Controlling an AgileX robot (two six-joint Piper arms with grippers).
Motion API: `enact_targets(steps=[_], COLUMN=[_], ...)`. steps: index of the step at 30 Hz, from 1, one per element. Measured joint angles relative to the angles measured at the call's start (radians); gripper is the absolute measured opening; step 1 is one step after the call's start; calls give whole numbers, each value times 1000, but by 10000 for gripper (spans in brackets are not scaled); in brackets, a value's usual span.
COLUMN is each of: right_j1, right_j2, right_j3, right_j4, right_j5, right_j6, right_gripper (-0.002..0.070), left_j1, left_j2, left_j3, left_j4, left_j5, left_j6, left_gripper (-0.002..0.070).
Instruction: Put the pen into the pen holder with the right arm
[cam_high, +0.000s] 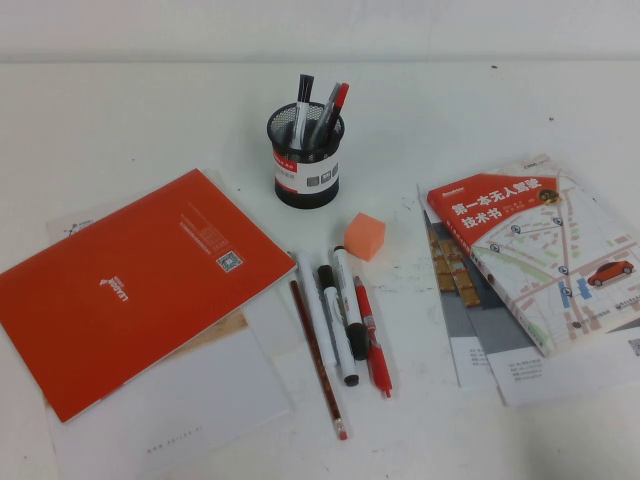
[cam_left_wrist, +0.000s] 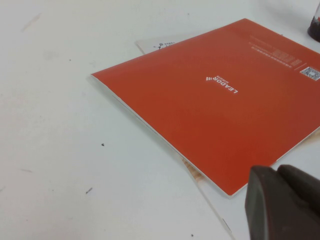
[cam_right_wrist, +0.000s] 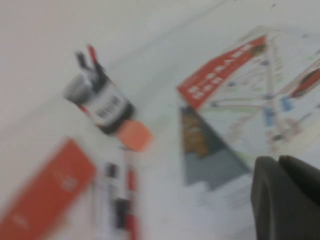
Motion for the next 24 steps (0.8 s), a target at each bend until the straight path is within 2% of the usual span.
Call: enact_targets(steps=[5, 8, 20, 24], right_j1=[0, 0, 0, 0], right_j2=[0, 0, 0, 95], right_j3=[0, 0, 0, -101], right_j4=[412, 521, 611, 462], right_j5=[-61, -72, -61, 97], right_j6=[-8, -31, -95, -101], right_gripper=[-19, -19, -19, -19], left_j1=[0, 0, 0, 0], left_j2=[0, 0, 0, 0], left_j3=[0, 0, 0, 0], left_j4=[0, 0, 0, 0], left_j5=[0, 0, 0, 0], left_j6=[0, 0, 0, 0], left_gripper=[-3, -3, -3, -2])
